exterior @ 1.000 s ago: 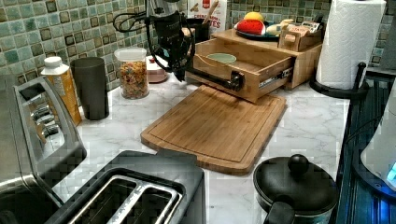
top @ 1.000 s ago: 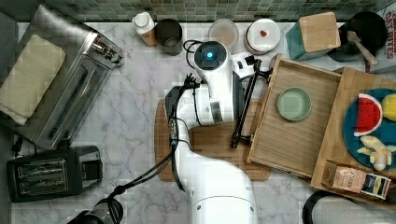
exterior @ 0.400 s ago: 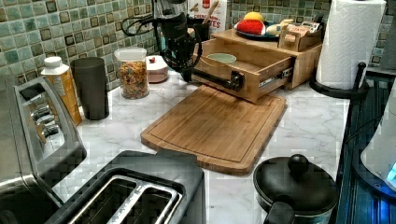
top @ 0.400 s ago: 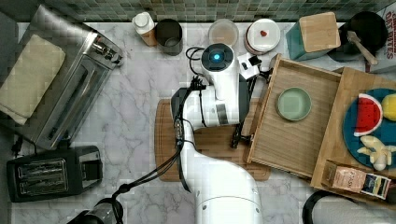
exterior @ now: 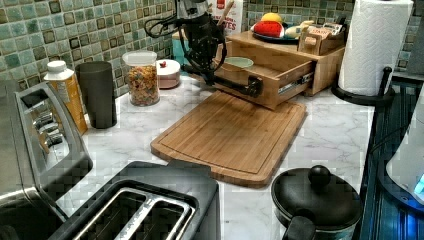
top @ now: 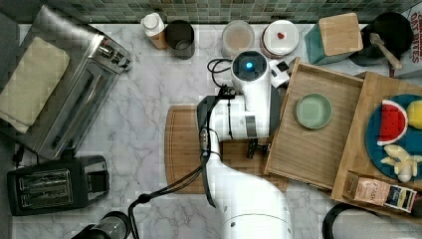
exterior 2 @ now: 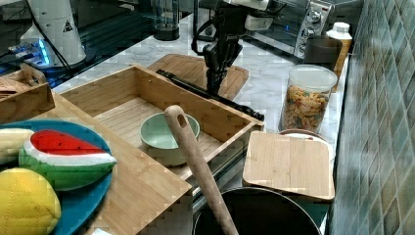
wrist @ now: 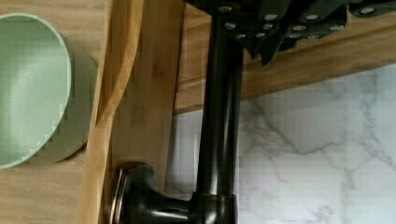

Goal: Close the drawer.

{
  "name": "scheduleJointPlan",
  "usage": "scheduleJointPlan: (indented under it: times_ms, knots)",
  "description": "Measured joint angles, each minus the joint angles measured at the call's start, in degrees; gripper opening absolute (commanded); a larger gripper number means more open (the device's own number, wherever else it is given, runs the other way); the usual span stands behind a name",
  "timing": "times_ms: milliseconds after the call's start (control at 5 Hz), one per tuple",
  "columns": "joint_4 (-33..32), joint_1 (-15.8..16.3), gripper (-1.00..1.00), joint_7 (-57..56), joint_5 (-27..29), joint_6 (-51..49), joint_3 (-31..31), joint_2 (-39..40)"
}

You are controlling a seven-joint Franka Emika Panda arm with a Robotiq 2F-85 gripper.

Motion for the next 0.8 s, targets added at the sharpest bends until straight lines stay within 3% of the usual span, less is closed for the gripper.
scheduleJointPlan:
  times_ms: [800]
  knots:
    - [-2.74, -5.3, -1.0, -9.48, -0.97, 2.85, -4.55, -1.59]
